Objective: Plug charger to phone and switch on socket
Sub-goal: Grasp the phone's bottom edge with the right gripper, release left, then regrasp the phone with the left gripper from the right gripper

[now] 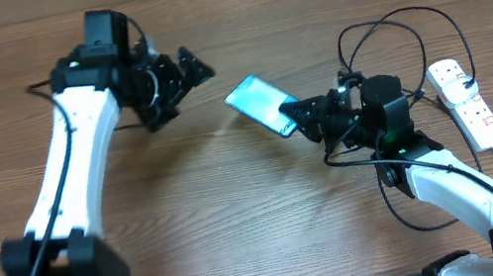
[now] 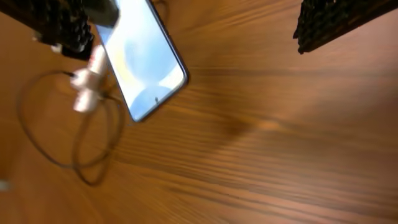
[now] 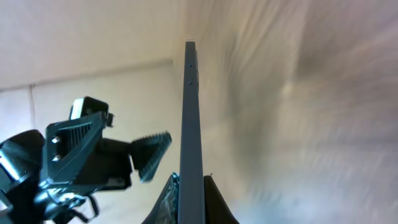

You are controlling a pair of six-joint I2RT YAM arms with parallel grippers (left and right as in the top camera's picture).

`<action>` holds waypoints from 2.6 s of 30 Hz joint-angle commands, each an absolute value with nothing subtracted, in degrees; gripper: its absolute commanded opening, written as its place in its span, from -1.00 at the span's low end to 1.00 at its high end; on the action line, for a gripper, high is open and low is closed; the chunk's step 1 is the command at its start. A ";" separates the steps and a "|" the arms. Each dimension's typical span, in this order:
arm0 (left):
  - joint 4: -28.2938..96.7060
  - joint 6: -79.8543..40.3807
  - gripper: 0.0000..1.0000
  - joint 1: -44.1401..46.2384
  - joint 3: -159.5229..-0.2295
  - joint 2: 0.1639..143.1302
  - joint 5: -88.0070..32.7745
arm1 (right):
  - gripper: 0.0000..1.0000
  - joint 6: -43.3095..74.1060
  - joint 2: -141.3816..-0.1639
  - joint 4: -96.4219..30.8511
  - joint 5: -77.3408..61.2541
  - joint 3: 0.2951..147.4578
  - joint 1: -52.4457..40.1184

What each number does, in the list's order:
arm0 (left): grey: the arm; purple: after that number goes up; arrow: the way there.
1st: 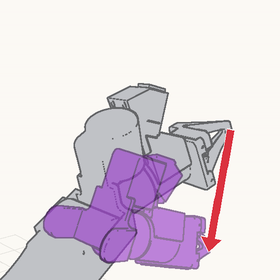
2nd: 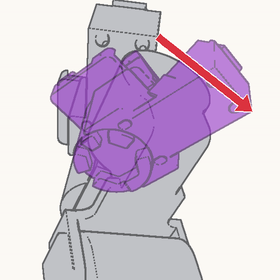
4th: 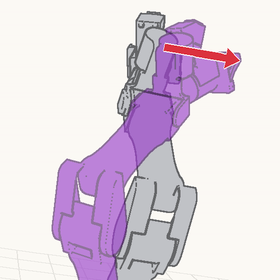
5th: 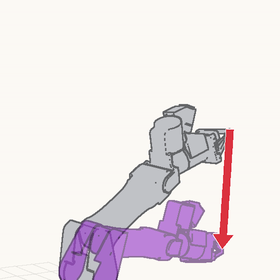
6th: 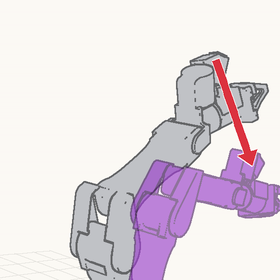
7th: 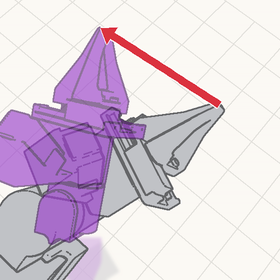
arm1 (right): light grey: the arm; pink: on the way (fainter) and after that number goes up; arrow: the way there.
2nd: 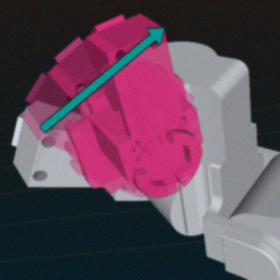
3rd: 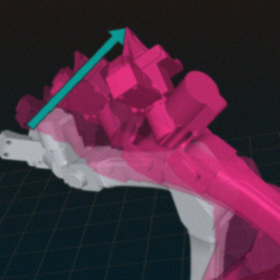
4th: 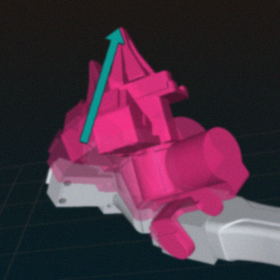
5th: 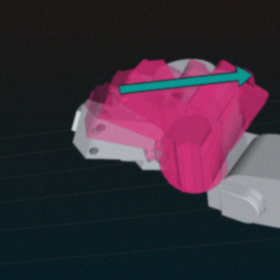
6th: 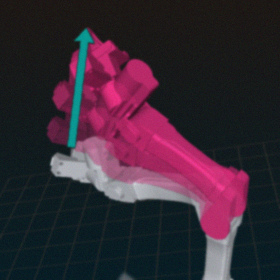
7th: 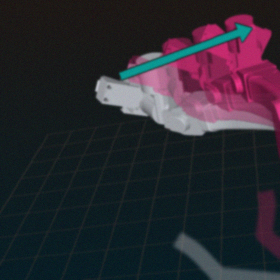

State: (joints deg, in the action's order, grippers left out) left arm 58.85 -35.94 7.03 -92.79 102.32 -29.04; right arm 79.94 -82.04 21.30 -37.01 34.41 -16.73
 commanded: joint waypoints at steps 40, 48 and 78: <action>35.16 -71.83 1.00 6.68 -43.97 52.42 -43.88 | -0.92 102.76 -81.36 22.61 -43.48 35.70 -27.64; 24.43 -77.84 0.98 6.72 -39.68 56.90 -44.88 | -0.92 98.50 -81.36 32.84 -39.79 35.70 -28.16; 17.26 -85.82 -0.56 6.79 -39.68 57.65 -36.60 | -0.92 114.54 -81.36 34.22 -33.98 35.70 -35.79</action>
State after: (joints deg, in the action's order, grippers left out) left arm 18.22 -85.12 6.66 -39.77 57.30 -37.87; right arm 112.60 -82.02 32.82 -33.87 34.46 -35.44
